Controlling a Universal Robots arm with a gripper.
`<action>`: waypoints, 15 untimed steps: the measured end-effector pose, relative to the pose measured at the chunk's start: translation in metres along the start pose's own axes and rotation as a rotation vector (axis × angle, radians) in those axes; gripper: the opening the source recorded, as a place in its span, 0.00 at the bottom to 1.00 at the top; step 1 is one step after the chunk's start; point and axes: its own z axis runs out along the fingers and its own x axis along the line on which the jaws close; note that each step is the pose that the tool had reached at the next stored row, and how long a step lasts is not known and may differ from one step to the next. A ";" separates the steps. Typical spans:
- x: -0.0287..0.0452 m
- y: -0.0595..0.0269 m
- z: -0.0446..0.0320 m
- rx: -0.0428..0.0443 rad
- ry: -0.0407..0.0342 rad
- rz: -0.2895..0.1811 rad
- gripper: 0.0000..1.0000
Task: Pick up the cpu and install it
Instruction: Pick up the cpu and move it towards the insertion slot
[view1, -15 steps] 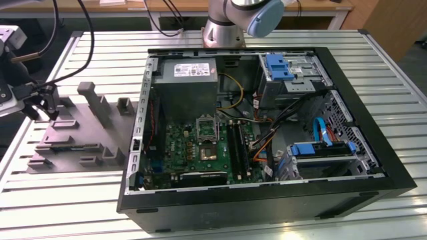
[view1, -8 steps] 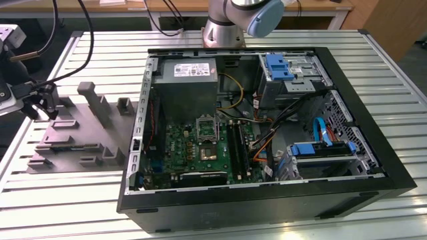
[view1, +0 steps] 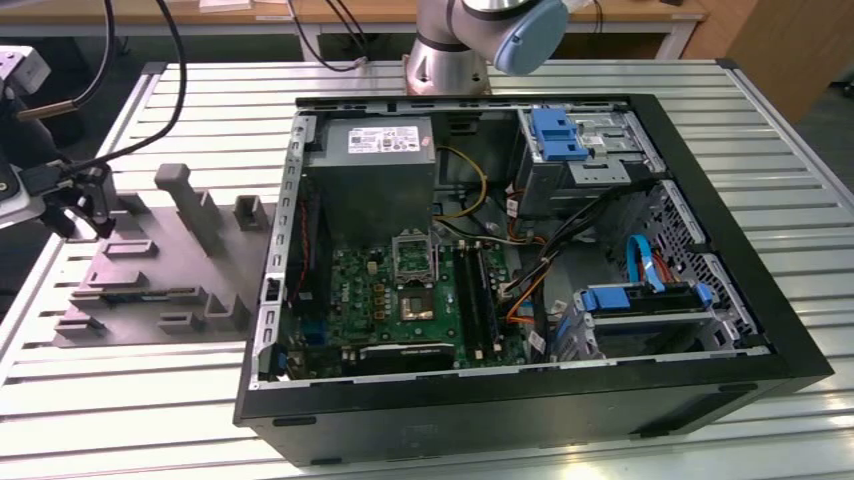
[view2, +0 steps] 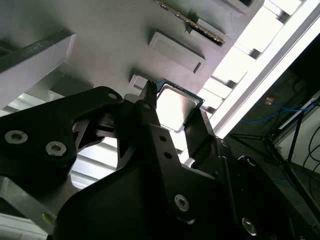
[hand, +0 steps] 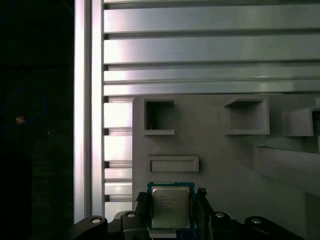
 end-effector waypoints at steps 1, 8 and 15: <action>0.0000 0.0000 -0.0004 0.0000 0.0000 0.000 0.47; 0.0001 0.0002 -0.0028 0.0000 -0.0001 0.000 0.47; 0.0001 0.0003 -0.0051 0.0000 0.0000 0.000 0.47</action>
